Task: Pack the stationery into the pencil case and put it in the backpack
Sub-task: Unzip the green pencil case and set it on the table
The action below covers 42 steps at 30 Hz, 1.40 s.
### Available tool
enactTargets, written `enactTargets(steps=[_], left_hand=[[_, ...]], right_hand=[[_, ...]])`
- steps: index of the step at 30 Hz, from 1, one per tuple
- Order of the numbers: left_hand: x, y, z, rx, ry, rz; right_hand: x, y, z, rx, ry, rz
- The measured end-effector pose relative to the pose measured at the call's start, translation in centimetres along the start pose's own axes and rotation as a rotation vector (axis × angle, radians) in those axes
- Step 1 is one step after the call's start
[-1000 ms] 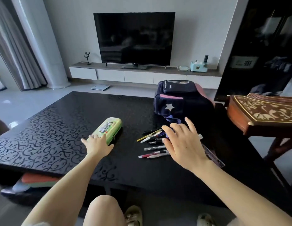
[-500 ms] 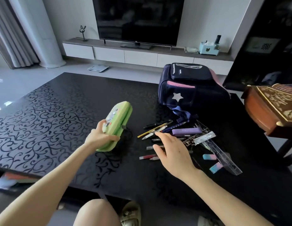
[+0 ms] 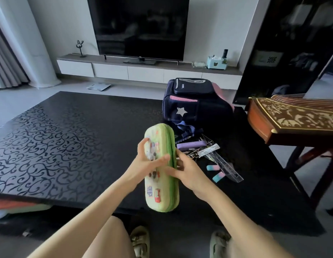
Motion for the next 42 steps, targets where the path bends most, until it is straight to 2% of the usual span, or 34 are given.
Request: enactTargets(steps=[3, 8, 15, 17, 21, 24, 27, 30, 33, 37, 39, 42], left_hand=[[1.2, -0.5, -0.6, -0.027, -0.006, -0.062], [2.1, -0.3, -0.2, -0.096, 0.012, -0.219], [2.0, 0.4, -0.4, -0.106, 0.128, -0.368], [2.0, 0.5, -0.6, -0.063, 0.102, -0.389], [2.2, 1.1, -1.4, -0.004, -0.024, -0.453], [2.4, 1.5, -2.1, 0.030, -0.107, -0.504], [2.5, 1.9, -2.8, 0.086, -0.153, -0.536], [2.3, 1.8, -2.9, 0.092, -0.194, -0.537], [1.2, 1.3, -2.4, -0.012, -0.052, -0.506], [-1.9, 0.6, -1.9, -0.309, 0.427, -0.527], [-2.4, 0.5, -1.4, -0.474, 0.495, -0.436], [-1.5, 0.5, -0.7, -0.573, 0.592, -0.267]], right_hand=[[-0.1, 1.5, 0.9, -0.060, 0.190, 0.001], [0.1, 4.1, 0.7, -0.196, 0.721, -0.352], [0.6, 5.1, 1.0, -0.407, 1.193, -0.365], [0.6, 5.0, 1.9, -0.392, 1.128, -0.335], [0.3, 4.4, 3.2, -0.231, 0.893, -0.245], [1.2, 4.5, 3.3, -0.257, 1.068, -0.230], [2.1, 4.5, 3.4, -0.277, 1.336, -0.310], [1.9, 4.2, 3.7, -0.421, 1.464, -0.404], [1.0, 4.8, 4.1, -0.559, 1.591, -0.396], [0.7, 7.6, 2.7, -0.699, 1.787, -0.348], [1.5, 8.9, 1.0, -0.722, 1.860, -0.337], [2.7, 8.7, -1.4, -0.614, 1.856, -0.358]])
Point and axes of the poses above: each hand's wrist, its own y-axis away from the middle knuckle, its own x-axis out of the palm, z = x × y, the point moved 1 cm from there along -y, towards the middle knuckle, and after that the axes turned 8 degrees about y, right-handed, at the moved point
